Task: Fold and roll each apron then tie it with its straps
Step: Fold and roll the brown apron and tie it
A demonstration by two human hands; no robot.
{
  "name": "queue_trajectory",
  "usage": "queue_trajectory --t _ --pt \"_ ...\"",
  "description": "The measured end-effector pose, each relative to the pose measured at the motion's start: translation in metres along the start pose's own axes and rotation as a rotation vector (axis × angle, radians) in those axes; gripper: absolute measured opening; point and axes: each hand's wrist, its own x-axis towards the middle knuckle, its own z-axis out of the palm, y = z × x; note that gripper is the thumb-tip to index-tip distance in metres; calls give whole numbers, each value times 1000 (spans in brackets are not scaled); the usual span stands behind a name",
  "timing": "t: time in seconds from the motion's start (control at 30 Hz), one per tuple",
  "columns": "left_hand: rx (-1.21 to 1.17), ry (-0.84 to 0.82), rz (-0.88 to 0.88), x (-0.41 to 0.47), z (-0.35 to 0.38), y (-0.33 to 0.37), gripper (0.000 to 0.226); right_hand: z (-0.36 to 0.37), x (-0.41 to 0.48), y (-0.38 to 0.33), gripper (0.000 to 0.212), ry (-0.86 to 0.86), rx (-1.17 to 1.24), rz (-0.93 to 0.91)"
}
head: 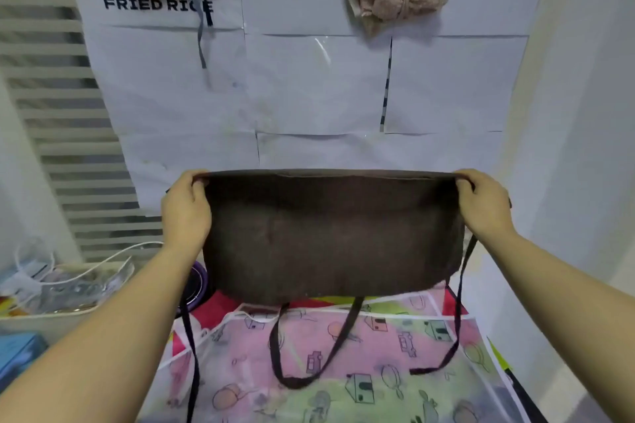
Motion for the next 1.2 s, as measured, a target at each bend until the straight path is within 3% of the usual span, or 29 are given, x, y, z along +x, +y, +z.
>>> queue_trajectory --t 0.07,0.23,0.33,0.43,0.53,0.67,0.73,0.8,0.87,1.0,1.07,1.2 --pt "14 85 58 -29 -7 -2 32 -3 -24 6 29 70 69 -35" --pt "144 -116 -58 -133 -18 -69 29 17 -126 68 27 -134 7 100" --pt "296 -340 -165 -191 -32 -119 27 28 -175 106 27 -479 -177 167" --pt "514 -755 -251 -233 -44 -168 32 40 -207 135 26 -860 -347 233" --pt "685 -1034 -329 -257 -53 -192 35 51 -230 153 27 -1039 -428 273" --pt "783 -1074 -313 -254 -55 -186 36 50 -241 157 33 -1172 -522 309" --pt "840 -1110 -361 -244 -50 -180 37 46 -237 143 38 -1331 -569 361" --pt "897 -1155 -424 -233 -43 -172 35 44 -233 132 22 -1473 -589 396" --pt "905 -1116 -451 -224 -34 -162 36 48 -229 130 26 -1384 -553 524" --pt "861 -927 -284 -225 -13 -158 41 65 -217 148 33 -1110 -510 310" --pt "854 -977 -235 -234 -6 -162 44 73 -220 150 45 -1088 -496 309" --pt "875 -1019 -297 -246 5 -182 53 93 -225 164 60 -1043 -536 332"
